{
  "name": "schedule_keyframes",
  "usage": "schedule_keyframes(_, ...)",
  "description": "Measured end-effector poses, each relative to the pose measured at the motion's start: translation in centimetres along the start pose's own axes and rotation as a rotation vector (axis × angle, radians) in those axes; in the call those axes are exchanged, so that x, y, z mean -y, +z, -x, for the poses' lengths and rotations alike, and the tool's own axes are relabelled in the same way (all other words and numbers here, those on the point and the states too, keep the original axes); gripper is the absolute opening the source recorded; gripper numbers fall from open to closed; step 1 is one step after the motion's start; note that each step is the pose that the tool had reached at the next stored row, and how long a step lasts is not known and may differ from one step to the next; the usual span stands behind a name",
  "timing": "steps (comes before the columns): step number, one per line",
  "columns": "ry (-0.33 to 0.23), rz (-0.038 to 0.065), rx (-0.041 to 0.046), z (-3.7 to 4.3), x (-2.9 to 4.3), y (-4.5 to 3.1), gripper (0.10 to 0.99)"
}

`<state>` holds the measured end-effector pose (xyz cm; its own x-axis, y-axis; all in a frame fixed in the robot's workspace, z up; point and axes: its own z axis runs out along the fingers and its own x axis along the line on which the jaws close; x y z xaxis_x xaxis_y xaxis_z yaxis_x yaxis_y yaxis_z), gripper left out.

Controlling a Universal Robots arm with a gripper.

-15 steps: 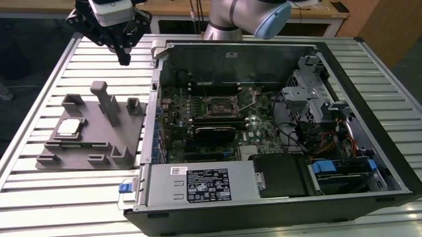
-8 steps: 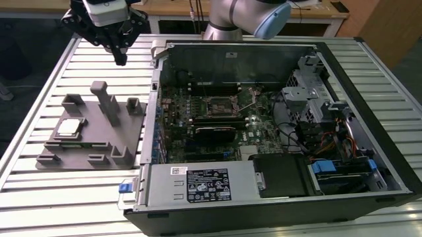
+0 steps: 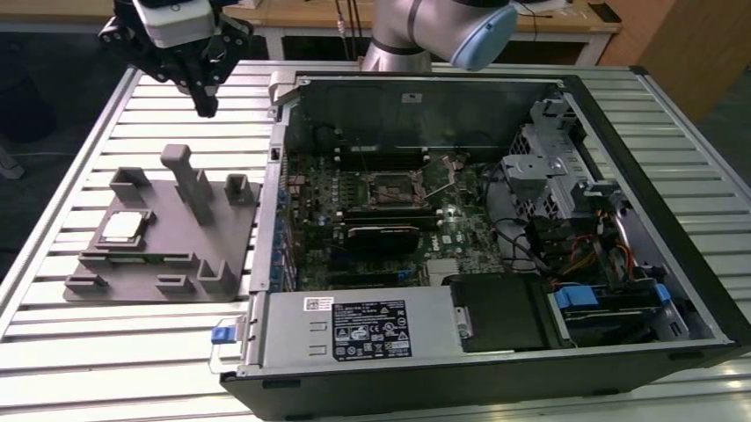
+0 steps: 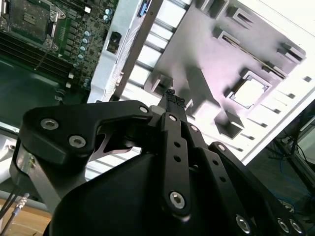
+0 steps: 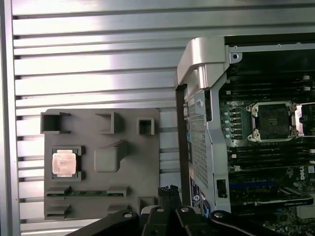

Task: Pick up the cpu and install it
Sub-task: 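Reach for the cpu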

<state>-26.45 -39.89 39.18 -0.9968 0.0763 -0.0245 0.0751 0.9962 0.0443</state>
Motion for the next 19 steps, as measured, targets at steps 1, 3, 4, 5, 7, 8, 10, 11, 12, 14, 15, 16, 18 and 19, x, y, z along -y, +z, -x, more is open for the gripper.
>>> schedule_keyframes(1,0.0,0.0,0.0,-0.09,0.01,0.02,0.106)
schedule_keyframes(3,0.0,0.0,0.0,-0.29,0.02,0.06,0.106)
schedule_keyframes(4,0.0,0.0,0.0,-0.39,0.03,0.09,0.106)
schedule_keyframes(5,0.0,0.0,0.0,-0.5,0.04,0.12,0.106)
schedule_keyframes(7,0.0,0.0,0.0,-0.71,0.06,0.17,0.106)
schedule_keyframes(8,0.0,0.0,0.0001,-0.82,0.07,0.2,0.106)
schedule_keyframes(10,0.0,0.0,0.0,-1.04,0.09,0.25,0.106)
schedule_keyframes(11,0.0,0.0,-0.0001,-1.16,0.1,0.28,0.106)
schedule_keyframes(12,0.0,0.0,-0.0001,-1.26,0.11,0.3,0.106)
schedule_keyframes(14,0.0,0.0,0.0,-1.48,0.13,0.35,0.106)
schedule_keyframes(15,0.0,0.0,0.0,-1.59,0.14,0.37,0.106)
schedule_keyframes(16,0.0,0.0,0.0,-1.69,0.15,0.39,0.106)
schedule_keyframes(18,0.0,0.0,0.0,-1.89,0.16,0.42,0.106)
schedule_keyframes(19,0.0,0.0,0.0,-2.0,0.17,0.44,0.106)
